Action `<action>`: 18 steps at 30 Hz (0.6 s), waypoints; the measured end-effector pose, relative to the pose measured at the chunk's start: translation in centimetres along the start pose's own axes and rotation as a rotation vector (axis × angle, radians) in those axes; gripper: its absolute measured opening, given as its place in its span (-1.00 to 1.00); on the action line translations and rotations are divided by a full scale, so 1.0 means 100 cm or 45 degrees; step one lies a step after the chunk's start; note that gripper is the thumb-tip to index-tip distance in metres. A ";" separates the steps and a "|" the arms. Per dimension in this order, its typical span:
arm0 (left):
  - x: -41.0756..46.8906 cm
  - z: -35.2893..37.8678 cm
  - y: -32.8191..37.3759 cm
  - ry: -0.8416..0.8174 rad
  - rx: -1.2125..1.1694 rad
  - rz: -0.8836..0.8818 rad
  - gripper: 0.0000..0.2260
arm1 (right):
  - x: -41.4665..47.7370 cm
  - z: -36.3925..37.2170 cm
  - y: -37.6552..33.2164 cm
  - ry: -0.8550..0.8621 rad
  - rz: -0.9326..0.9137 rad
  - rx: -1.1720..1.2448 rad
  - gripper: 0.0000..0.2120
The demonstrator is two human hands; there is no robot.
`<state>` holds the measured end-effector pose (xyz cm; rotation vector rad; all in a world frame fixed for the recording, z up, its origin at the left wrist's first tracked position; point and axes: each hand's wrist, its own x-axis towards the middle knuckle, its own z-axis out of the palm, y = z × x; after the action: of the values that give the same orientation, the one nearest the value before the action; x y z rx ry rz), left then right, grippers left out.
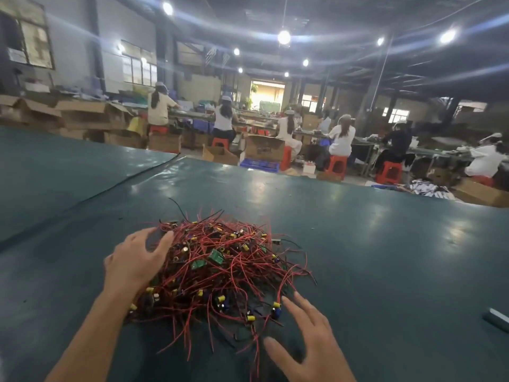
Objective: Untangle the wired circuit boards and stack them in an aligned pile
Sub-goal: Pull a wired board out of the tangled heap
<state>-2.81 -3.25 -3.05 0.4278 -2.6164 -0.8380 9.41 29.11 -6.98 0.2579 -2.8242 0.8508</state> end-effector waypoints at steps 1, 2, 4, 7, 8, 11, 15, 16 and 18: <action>0.005 0.007 -0.012 -0.101 -0.010 -0.023 -0.36 | 0.016 0.010 0.000 -0.140 0.014 -0.157 -0.08; 0.009 0.019 -0.021 -0.176 -0.044 -0.025 -0.32 | 0.032 0.020 0.006 -0.181 0.022 -0.259 -0.04; 0.011 0.041 -0.029 -0.263 -0.046 -0.024 -0.31 | 0.062 0.036 0.007 -0.253 0.088 -0.385 0.01; 0.023 0.060 -0.023 -0.253 -0.209 -0.031 -0.44 | 0.081 0.059 0.012 -0.292 0.097 -0.405 0.02; 0.028 0.066 -0.020 -0.240 -0.277 -0.025 -0.48 | 0.087 0.064 0.015 -0.297 0.113 -0.436 0.03; 0.040 0.079 -0.006 -0.180 -0.386 -0.024 -0.53 | 0.103 0.070 0.017 -0.288 0.141 -0.466 0.03; 0.061 0.091 0.005 -0.124 -0.452 -0.014 -0.56 | 0.121 0.072 0.017 -0.275 0.182 -0.497 -0.02; 0.066 0.093 0.007 -0.116 -0.461 -0.016 -0.54 | 0.127 0.072 0.017 -0.281 0.195 -0.494 -0.04; 0.074 0.099 0.013 -0.070 -0.487 -0.033 -0.54 | 0.137 0.070 0.017 -0.306 0.209 -0.496 -0.04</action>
<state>-13.81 -0.23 -8.00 0.3355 -2.4214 -1.3403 -5.06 25.06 -10.61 0.0754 -3.1908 0.2934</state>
